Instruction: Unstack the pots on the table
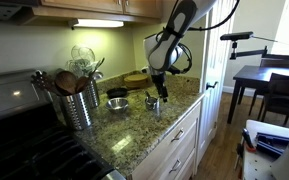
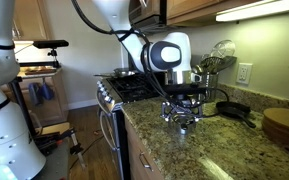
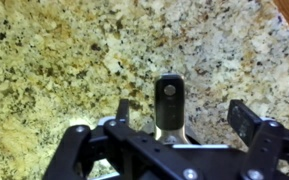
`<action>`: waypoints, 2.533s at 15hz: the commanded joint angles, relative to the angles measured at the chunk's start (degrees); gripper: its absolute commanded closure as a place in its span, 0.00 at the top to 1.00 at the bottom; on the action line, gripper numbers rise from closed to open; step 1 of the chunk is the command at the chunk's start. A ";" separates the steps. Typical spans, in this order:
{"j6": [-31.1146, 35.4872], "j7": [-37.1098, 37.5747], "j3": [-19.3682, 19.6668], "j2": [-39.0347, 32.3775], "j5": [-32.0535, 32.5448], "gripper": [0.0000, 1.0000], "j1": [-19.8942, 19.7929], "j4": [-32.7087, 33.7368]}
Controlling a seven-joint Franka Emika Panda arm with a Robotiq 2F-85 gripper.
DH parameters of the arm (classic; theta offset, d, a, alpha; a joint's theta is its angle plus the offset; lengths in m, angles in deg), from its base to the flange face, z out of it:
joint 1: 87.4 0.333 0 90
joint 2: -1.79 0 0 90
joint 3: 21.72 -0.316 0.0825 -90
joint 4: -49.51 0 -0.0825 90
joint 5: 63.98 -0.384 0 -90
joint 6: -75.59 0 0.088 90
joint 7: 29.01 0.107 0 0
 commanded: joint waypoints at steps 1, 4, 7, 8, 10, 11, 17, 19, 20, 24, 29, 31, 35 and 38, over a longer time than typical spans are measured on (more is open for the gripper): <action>1.32 0.32 -0.01 -2.24 1.56 0.74 -0.98 1.58; 1.24 0.40 0.02 -3.05 1.60 0.54 -1.14 2.07; 1.21 0.43 0.03 -3.31 1.73 0.35 -1.22 2.26; 1.20 0.44 0.03 -3.38 1.79 0.28 -1.24 2.30; 1.14 0.45 0.04 -3.44 1.99 0.15 -1.24 2.30; 1.14 0.50 0.06 -3.43 2.09 0.09 -1.23 2.26; 1.12 0.77 0.11 -3.17 2.44 0.07 -1.12 2.05; 1.18 0.85 0.12 -2.96 2.47 0.07 -1.12 1.92; 1.16 0.89 0.16 -2.83 2.59 0.07 -1.07 1.82; 1.23 1.01 0.10 -2.16 2.69 0.07 -0.97 1.47; 1.20 1.16 0.20 -1.67 2.98 0.07 -0.93 1.69; 1.25 1.30 0.26 -1.61 3.29 0.07 -0.88 1.77; 1.39 1.51 0.27 -1.49 3.35 0.07 -0.94 1.72; 1.60 1.80 0.30 -1.29 3.24 0.07 -1.00 1.48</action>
